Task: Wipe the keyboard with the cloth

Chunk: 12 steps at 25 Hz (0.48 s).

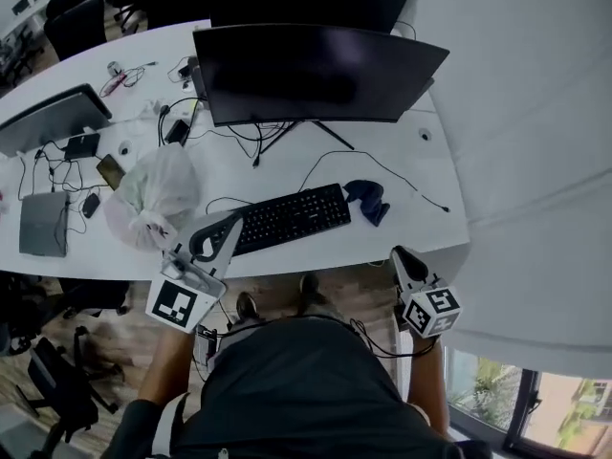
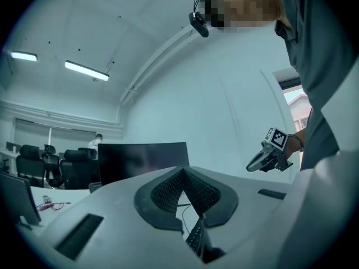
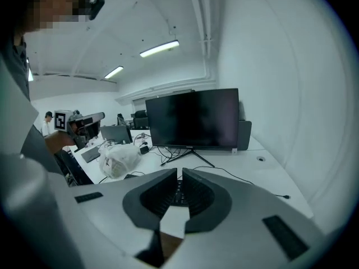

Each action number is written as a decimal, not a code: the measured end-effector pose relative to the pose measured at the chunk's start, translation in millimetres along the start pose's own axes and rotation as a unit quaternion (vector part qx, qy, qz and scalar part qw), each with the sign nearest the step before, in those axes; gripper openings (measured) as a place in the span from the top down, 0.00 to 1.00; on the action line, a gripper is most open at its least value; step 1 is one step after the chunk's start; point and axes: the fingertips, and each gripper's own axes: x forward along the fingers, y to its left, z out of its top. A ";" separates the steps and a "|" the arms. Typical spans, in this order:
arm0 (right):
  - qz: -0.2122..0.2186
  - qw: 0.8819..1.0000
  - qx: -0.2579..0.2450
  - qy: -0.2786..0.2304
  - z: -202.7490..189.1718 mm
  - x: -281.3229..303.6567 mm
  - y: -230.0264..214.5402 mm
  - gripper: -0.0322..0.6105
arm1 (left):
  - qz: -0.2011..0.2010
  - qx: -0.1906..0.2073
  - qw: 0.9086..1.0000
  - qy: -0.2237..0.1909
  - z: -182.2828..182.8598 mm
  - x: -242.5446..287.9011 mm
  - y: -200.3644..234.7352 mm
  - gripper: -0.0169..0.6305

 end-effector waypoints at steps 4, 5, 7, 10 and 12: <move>0.046 0.997 0.011 0.068 -21.7 85.2 -52.7 0.63 | 0.076 -0.006 0.997 0.010 3.0 8.5 23.2 0.97; 0.054 0.994 0.006 0.094 -34.0 110.1 -66.4 0.62 | 0.098 0.000 0.995 0.014 4.6 7.9 27.2 0.97; 0.052 0.988 -0.020 0.146 -62.8 159.3 -100.0 0.62 | 0.138 0.009 0.990 0.026 3.7 8.0 31.6 0.97; 0.017 0.974 -0.075 0.212 -108.9 227.5 -152.5 0.62 | 0.185 -0.006 0.982 0.045 -2.3 14.6 30.0 0.97; 0.008 0.961 -0.110 0.254 -144.1 258.9 -170.7 0.62 | 0.210 -0.011 0.976 0.058 -6.0 13.1 23.9 0.97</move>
